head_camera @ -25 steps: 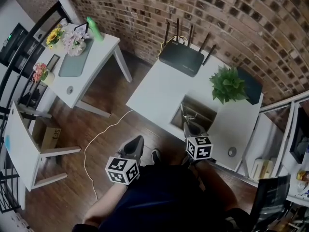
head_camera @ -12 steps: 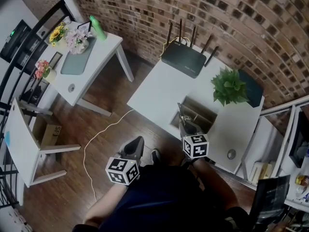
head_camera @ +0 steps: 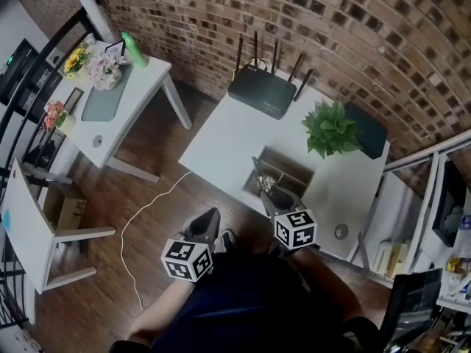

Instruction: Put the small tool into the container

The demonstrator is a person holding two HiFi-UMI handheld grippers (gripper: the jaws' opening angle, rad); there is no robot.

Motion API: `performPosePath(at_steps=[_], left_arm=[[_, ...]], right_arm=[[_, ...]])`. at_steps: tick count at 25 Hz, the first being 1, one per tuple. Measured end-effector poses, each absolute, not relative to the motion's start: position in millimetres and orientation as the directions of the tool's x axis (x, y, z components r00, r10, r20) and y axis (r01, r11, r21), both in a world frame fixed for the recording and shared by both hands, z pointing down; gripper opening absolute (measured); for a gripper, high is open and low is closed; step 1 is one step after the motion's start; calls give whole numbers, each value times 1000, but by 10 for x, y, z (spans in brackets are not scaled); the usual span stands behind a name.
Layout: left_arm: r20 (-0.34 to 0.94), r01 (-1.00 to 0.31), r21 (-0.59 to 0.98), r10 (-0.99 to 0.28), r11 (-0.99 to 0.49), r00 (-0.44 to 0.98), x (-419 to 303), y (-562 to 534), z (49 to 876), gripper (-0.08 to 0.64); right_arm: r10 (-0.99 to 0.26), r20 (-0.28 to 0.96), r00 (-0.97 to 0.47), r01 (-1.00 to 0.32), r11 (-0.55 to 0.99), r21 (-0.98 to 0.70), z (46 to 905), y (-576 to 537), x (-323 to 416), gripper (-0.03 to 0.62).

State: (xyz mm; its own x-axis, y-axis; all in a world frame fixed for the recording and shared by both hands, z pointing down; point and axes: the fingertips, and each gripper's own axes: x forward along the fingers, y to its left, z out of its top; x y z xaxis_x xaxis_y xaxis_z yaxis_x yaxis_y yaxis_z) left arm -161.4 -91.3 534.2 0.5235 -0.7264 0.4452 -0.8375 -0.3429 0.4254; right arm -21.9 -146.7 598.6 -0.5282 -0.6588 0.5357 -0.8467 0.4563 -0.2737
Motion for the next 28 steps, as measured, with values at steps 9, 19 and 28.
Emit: performPosePath(at_steps=[9, 19, 28], left_arm=[[418, -798, 438, -692, -415, 589, -955, -854, 5271, 4], [416, -765, 424, -647, -484, 639, -220, -636, 5201, 5], [425, -756, 420, -628, -502, 652, 314, -346, 5220, 5]], right_arm=[[-712, 423, -560, -828, 458, -324, 5559, -1231, 275, 66], [-757, 352, -550, -824, 425, -374, 5289, -864, 942, 29], [-752, 293, -590, -792, 471, -388, 5169, -473, 1363, 11]])
